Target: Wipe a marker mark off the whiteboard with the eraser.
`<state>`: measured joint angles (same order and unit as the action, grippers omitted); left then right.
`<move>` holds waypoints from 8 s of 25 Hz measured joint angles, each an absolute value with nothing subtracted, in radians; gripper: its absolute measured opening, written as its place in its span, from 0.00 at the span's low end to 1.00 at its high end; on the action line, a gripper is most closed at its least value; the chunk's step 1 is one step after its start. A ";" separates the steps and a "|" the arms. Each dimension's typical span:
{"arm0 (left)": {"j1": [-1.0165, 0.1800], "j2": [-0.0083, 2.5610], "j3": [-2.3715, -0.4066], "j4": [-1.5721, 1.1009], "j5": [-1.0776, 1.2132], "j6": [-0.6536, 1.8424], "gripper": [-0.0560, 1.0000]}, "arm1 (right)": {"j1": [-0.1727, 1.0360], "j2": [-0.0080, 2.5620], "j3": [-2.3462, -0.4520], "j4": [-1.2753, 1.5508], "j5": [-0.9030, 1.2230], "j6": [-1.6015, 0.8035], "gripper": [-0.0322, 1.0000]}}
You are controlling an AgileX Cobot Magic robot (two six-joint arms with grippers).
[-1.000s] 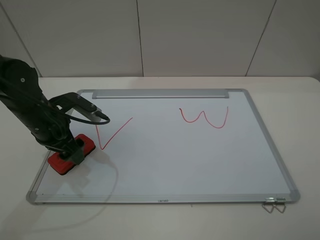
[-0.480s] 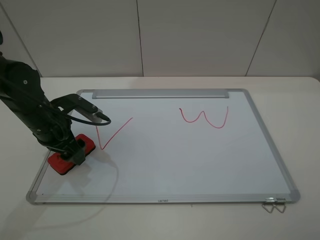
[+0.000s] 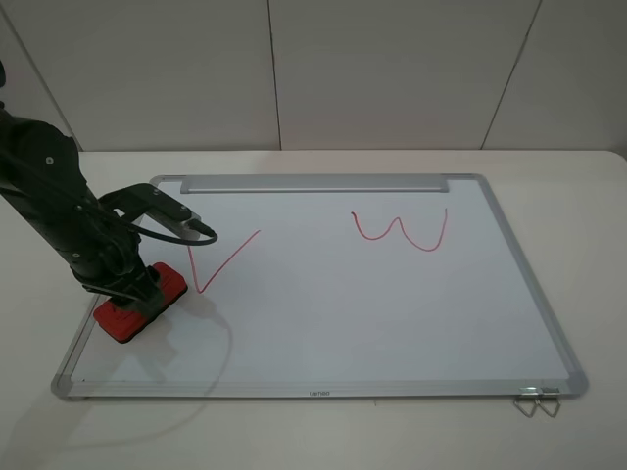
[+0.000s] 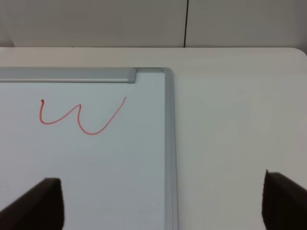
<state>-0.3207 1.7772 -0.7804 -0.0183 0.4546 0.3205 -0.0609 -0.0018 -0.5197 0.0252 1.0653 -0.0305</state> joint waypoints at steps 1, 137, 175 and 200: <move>-0.321 1.777 -0.780 -0.018 0.455 0.321 0.58 | -0.061 -0.002 -0.520 0.025 1.065 -0.031 0.72; -0.562 1.892 -1.006 -0.161 0.617 -0.116 0.59 | -0.061 -0.002 -0.520 0.025 1.065 -0.031 0.72; -0.334 1.795 -0.702 0.051 0.362 -0.400 0.67 | -0.061 -0.002 -0.520 0.025 1.065 -0.031 0.72; -0.334 0.958 -0.669 0.126 0.639 -0.279 0.79 | -0.061 -0.002 -0.520 0.025 1.065 -0.031 0.72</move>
